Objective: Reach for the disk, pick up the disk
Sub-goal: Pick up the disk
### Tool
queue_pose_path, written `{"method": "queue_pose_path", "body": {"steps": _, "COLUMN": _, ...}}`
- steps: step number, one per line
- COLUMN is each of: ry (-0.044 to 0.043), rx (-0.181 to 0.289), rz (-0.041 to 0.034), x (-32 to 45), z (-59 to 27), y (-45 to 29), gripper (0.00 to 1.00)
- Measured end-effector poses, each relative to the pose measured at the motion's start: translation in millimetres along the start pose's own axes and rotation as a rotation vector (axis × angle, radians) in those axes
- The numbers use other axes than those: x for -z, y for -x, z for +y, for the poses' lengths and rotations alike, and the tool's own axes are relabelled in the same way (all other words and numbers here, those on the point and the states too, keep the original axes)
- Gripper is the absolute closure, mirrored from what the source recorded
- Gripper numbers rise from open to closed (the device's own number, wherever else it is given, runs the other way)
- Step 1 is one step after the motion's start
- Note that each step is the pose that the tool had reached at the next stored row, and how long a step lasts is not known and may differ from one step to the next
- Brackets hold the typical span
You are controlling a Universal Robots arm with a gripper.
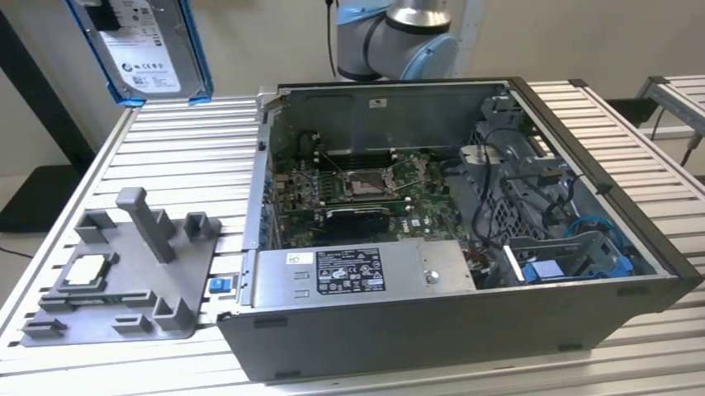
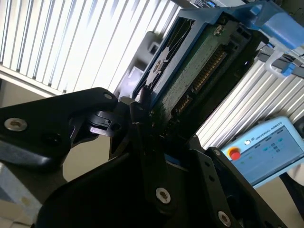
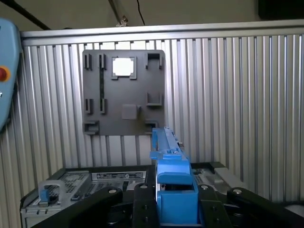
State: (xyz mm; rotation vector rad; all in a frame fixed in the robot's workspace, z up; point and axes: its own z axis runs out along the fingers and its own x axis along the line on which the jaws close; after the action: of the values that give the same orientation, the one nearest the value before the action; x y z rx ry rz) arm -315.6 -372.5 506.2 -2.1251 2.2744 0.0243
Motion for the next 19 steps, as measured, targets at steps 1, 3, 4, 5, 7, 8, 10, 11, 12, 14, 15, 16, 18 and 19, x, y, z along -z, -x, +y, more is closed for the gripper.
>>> {"method": "queue_pose_path", "body": {"steps": 1, "ry": 0.0, "rx": 0.0, "rz": 0.0, "x": 0.0, "z": -2.9, "y": 0.2, "gripper": 1.0}}
{"method": "queue_pose_path", "body": {"steps": 3, "ry": 0.0002, "rx": 0.0, "rz": 0.0001, "x": 0.0, "z": -8.8, "y": 0.6, "gripper": 1.0}}
{"method": "queue_pose_path", "body": {"steps": 4, "ry": 0.0002, "rx": 0.0, "rz": 0.0, "x": -0.1, "z": -11.9, "y": 0.8, "gripper": 1.0}}
{"method": "queue_pose_path", "body": {"steps": 5, "ry": 0.0003, "rx": 0.0, "rz": 0.0001, "x": -0.1, "z": -14.8, "y": 1.0, "gripper": 1.0}}
{"method": "queue_pose_path", "body": {"steps": 7, "ry": 0.0004, "rx": 0.0, "rz": 0.0001, "x": -0.2, "z": -21.2, "y": 1.4, "gripper": 1.0}}
{"method": "queue_pose_path", "body": {"steps": 8, "ry": 0.0005, "rx": 0.0, "rz": 0.0, "x": -0.3, "z": -24.5, "y": 1.7, "gripper": 1.0}}
{"method": "queue_pose_path", "body": {"steps": 10, "ry": 0.0007, "rx": 0.0, "rz": 0.0001, "x": -0.3, "z": -31.4, "y": 2.1, "gripper": 1.0}}
{"method": "queue_pose_path", "body": {"steps": 11, "ry": 0.0007, "rx": 0.0, "rz": 0.0, "x": -0.3, "z": -34.6, "y": 2.3, "gripper": 1.0}}
{"method": "queue_pose_path", "body": {"steps": 12, "ry": 0.0008, "rx": 0.0, "rz": 0.0001, "x": -0.4, "z": -37.8, "y": 2.5, "gripper": 1.0}}
{"method": "queue_pose_path", "body": {"steps": 14, "ry": 0.001, "rx": 0.0, "rz": 0.0001, "x": -0.4, "z": -44.4, "y": 3.0, "gripper": 1.0}}
{"method": "queue_pose_path", "body": {"steps": 15, "ry": 0.001, "rx": 0.0, "rz": 0.0001, "x": -0.5, "z": -47.7, "y": 3.2, "gripper": 1.0}}
{"method": "queue_pose_path", "body": {"steps": 16, "ry": 0.001, "rx": 0.0, "rz": 0.0, "x": -0.5, "z": -50.8, "y": 3.4, "gripper": 1.0}}
{"method": "queue_pose_path", "body": {"steps": 18, "ry": 0.0012, "rx": 0.0, "rz": 0.0001, "x": -0.6, "z": -57.0, "y": 3.9, "gripper": 1.0}}
{"method": "queue_pose_path", "body": {"steps": 19, "ry": 0.0013, "rx": 0.0, "rz": 0.0001, "x": -0.6, "z": -60.5, "y": 4.1, "gripper": 1.0}}
